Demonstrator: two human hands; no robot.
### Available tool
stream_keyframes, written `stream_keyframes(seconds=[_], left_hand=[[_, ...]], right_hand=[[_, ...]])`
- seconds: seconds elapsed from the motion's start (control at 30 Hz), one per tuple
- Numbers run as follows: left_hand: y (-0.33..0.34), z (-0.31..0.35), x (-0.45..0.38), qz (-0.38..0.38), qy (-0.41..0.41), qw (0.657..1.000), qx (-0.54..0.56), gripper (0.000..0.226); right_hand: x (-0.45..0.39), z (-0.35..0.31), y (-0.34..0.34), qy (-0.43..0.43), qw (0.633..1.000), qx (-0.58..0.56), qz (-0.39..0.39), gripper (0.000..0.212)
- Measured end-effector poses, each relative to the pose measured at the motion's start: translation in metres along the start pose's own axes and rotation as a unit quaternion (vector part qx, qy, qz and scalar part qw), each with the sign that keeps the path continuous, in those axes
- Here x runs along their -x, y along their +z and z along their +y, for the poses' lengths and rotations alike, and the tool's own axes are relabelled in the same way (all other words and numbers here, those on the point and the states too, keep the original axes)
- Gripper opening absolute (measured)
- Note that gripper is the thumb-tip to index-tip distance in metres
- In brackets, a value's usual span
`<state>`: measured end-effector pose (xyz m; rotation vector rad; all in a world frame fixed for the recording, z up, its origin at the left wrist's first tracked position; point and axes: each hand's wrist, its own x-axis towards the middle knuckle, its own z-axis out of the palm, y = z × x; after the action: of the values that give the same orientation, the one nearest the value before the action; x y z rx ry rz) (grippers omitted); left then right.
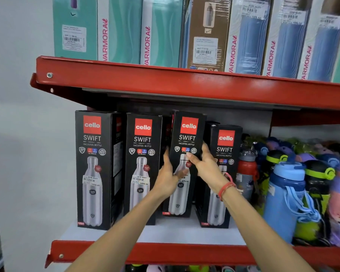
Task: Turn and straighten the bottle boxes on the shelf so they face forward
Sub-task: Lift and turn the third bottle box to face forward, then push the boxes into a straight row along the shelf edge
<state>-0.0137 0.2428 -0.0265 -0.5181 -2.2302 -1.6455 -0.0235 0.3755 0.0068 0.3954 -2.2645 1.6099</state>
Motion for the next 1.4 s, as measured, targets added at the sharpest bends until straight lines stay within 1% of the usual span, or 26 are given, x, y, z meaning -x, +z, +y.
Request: stream_keyframes(seconds=[0.07,0.13,0.23,0.33,0.4,0.47,0.53,0.57,0.6,0.67,0.7,0.73,0.77,0.8,0.83,0.87,0.93,0.97,1.0,1.07,1.13,1.2,1.3,1.4], left_hand=[[-0.001,-0.007,0.002,-0.007,-0.013,1.0,-0.001,0.086],[-0.001,-0.013,0.003,-0.01,-0.024,1.0,-0.005,0.077],[-0.003,-0.011,0.004,-0.004,-0.023,0.999,-0.03,0.071],[-0.007,-0.001,0.005,-0.016,-0.011,0.998,-0.053,0.075],[-0.013,0.005,0.009,-0.014,-0.005,0.999,-0.032,0.075],[-0.025,0.007,0.017,0.011,0.022,1.0,0.007,0.066],[-0.045,0.004,0.032,0.079,0.07,0.994,-0.017,0.042],[-0.056,-0.001,0.042,0.128,0.097,0.986,-0.044,0.031],[-0.069,-0.008,0.052,0.179,0.117,0.975,-0.06,0.025],[-0.091,-0.029,0.073,0.283,0.144,0.943,-0.098,0.024],[-0.101,-0.039,0.081,0.329,0.137,0.926,-0.125,0.025],[-0.112,-0.05,0.087,0.368,0.11,0.912,-0.143,0.027],[-0.123,-0.059,0.092,0.394,0.071,0.904,-0.148,0.031],[-0.134,-0.069,0.095,0.397,0.03,0.906,-0.141,0.038],[-0.145,-0.077,0.098,0.37,0.001,0.92,-0.125,0.047],[-0.155,-0.085,0.102,0.326,-0.01,0.94,-0.096,0.057],[-0.172,-0.097,0.107,0.228,-0.019,0.973,-0.029,0.073],[-0.179,-0.099,0.109,0.182,-0.035,0.982,-0.021,0.074],[-0.184,-0.099,0.112,0.142,-0.049,0.988,-0.023,0.071],[-0.191,-0.096,0.117,0.09,-0.068,0.993,-0.017,0.064],[-0.197,-0.092,0.124,0.065,-0.074,0.995,0.001,0.059],[-0.203,-0.089,0.133,0.039,-0.076,0.996,0.012,0.064],[-0.208,-0.084,0.15,0.016,-0.08,0.996,0.025,0.07],[-0.209,-0.082,0.161,0.016,-0.079,0.996,0.031,0.07]], right_hand=[[0.0,0.008,0.005,0.005,1.0,0.013,0.003,0.066],[0.001,0.013,0.009,0.006,1.0,0.025,-0.001,0.065],[0.001,0.016,0.012,0.015,0.999,0.035,0.007,0.063],[0.001,0.006,0.013,0.024,0.996,0.069,0.045,0.061],[0.01,-0.012,0.015,0.013,0.991,0.107,0.083,0.061],[0.022,-0.031,0.019,-0.049,0.978,0.143,0.142,0.06],[0.038,-0.047,0.03,-0.119,0.968,0.137,0.175,0.057],[0.046,-0.049,0.039,-0.138,0.97,0.108,0.167,0.053],[0.055,-0.049,0.05,-0.142,0.977,0.066,0.142,0.049],[0.074,-0.04,0.079,-0.124,0.99,-0.004,0.065,0.041],[0.081,-0.034,0.094,-0.117,0.993,-0.016,0.03,0.038],[0.087,-0.026,0.11,-0.108,0.994,-0.021,-0.001,0.036],[0.092,-0.02,0.126,-0.09,0.995,-0.026,-0.034,0.037],[0.096,-0.016,0.142,-0.062,0.995,-0.036,-0.072,0.04],[0.1,-0.014,0.157,-0.025,0.992,-0.049,-0.11,0.048],[0.102,-0.014,0.172,0.014,0.988,-0.063,-0.141,0.058],[0.106,-0.015,0.198,0.059,0.982,-0.071,-0.168,0.077],[0.106,-0.015,0.209,0.066,0.981,-0.077,-0.168,0.081],[0.106,-0.016,0.217,0.071,0.98,-0.086,-0.165,0.079],[0.107,-0.019,0.229,0.084,0.979,-0.096,-0.158,0.072],[0.109,-0.02,0.232,0.095,0.981,-0.091,-0.144,0.077],[0.115,-0.02,0.229,0.095,0.981,-0.096,-0.138,0.08],[0.131,-0.021,0.221,0.089,0.98,-0.078,-0.16,0.077],[0.144,-0.024,0.213,0.084,0.98,-0.044,-0.176,0.085]])
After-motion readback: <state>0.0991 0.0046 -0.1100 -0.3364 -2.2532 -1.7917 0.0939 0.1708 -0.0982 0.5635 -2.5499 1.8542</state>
